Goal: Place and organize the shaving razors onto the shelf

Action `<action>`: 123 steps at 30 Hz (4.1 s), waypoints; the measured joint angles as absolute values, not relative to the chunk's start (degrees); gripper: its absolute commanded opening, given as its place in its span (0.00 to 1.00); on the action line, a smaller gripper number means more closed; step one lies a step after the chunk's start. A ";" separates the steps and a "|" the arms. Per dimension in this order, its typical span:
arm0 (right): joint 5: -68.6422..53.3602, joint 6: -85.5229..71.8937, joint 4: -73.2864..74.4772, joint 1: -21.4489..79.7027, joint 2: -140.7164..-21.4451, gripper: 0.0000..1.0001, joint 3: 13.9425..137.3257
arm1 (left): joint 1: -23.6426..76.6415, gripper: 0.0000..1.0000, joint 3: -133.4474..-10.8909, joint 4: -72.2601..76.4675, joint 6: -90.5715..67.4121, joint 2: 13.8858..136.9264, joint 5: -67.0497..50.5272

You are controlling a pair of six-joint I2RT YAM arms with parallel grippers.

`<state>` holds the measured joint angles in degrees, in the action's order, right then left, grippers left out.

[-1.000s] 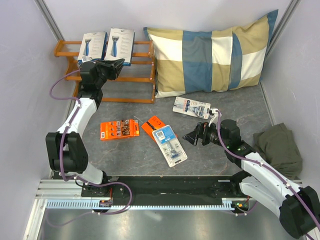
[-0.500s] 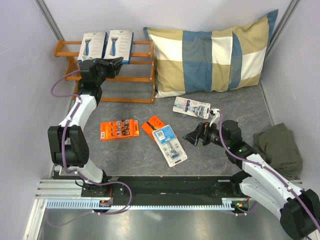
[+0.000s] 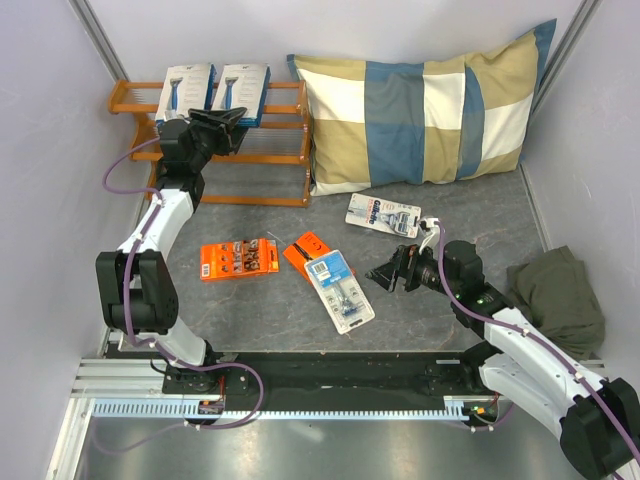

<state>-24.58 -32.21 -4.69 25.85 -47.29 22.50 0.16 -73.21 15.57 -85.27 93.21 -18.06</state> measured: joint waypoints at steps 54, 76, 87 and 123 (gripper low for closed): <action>-26.22 -33.85 -9.39 25.85 -49.63 0.98 17.02 | 0.23 0.96 -22.28 10.68 -74.28 43.40 -31.27; -21.61 -31.55 -8.54 35.70 -62.26 0.76 20.75 | 4.19 0.95 -23.83 -11.14 -52.14 45.04 -31.55; -12.60 -30.89 -10.79 45.58 -77.80 0.60 29.39 | 12.82 0.96 -24.34 -9.85 -50.02 52.97 -30.15; 19.46 -36.75 1.02 57.32 -82.85 0.00 41.63 | 15.27 0.95 -20.43 -4.75 -49.50 51.96 -30.15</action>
<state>19.46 -36.75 1.02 57.32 -82.85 41.63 15.27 -20.43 -4.75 -49.50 51.96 -30.15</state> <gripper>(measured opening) 0.202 0.952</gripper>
